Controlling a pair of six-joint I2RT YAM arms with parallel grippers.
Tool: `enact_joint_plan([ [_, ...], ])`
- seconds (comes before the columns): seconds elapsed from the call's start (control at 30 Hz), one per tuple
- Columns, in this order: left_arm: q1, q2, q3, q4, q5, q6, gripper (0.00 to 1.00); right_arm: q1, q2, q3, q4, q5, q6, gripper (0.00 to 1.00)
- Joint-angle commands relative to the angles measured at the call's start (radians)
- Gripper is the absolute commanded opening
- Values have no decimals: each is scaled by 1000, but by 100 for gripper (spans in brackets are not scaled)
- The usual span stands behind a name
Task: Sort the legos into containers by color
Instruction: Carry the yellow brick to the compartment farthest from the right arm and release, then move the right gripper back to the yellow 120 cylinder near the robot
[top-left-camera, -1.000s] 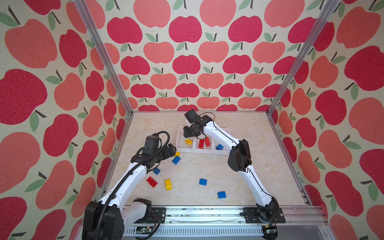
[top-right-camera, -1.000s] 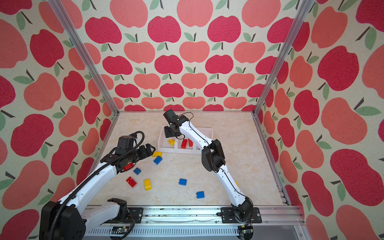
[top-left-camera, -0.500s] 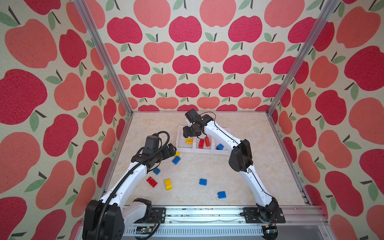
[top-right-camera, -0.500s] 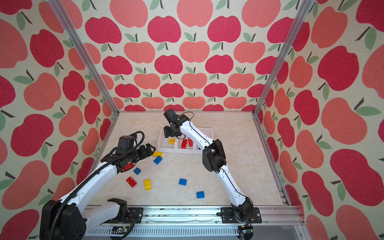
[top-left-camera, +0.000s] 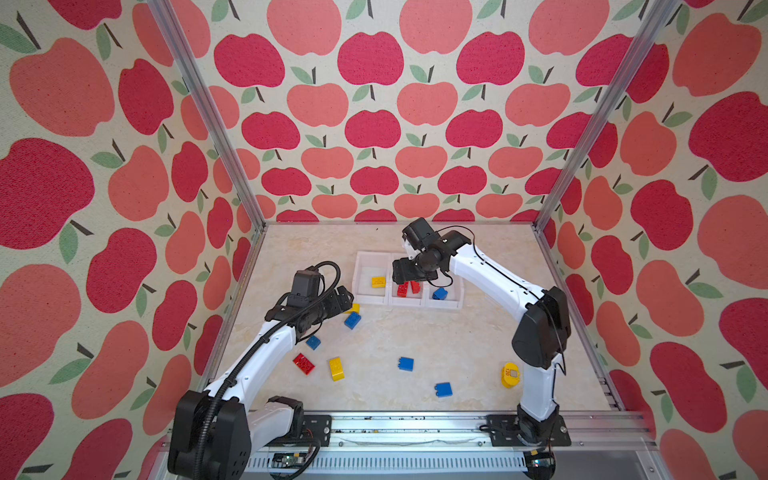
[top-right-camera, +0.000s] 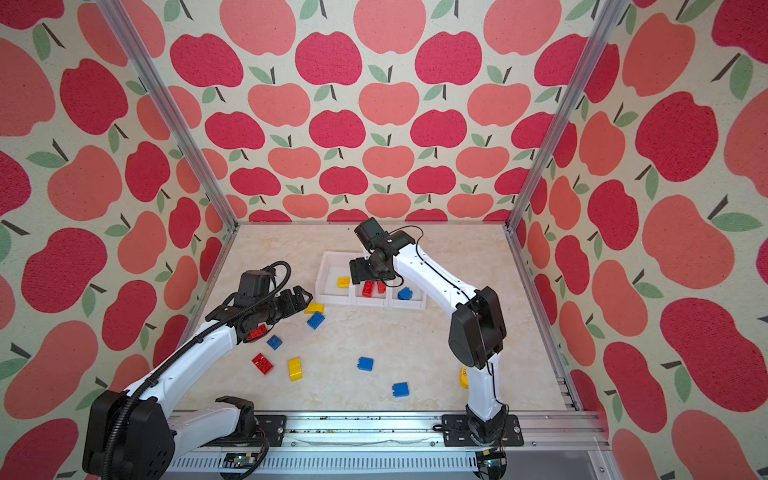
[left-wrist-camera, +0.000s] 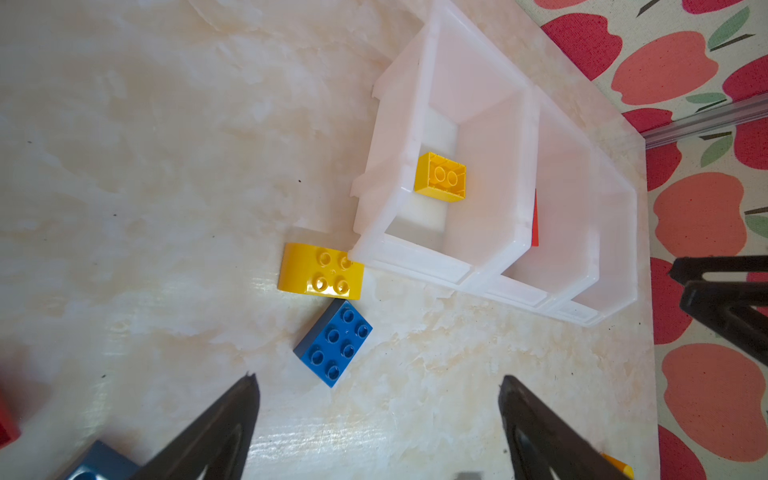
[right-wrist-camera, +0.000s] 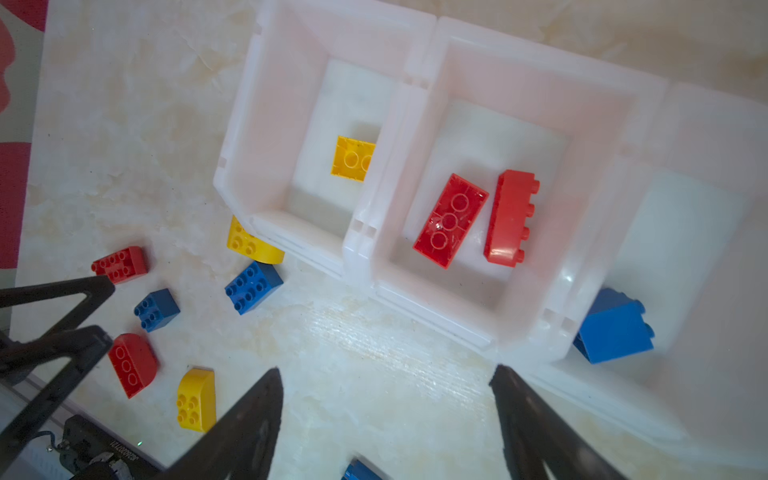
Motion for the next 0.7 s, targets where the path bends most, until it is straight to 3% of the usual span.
enact_joint_plan([
  [0.0,5,18,6,25,8,-2,92,-31,-110,-150,3,17,53,84],
  [0.3,7,48,19,40,25,10,93,-114,-355,-511,-28,72,131,90],
  [0.67,9,60,22,44,37,16,93,-261,-544,-787,-170,122,292,94],
])
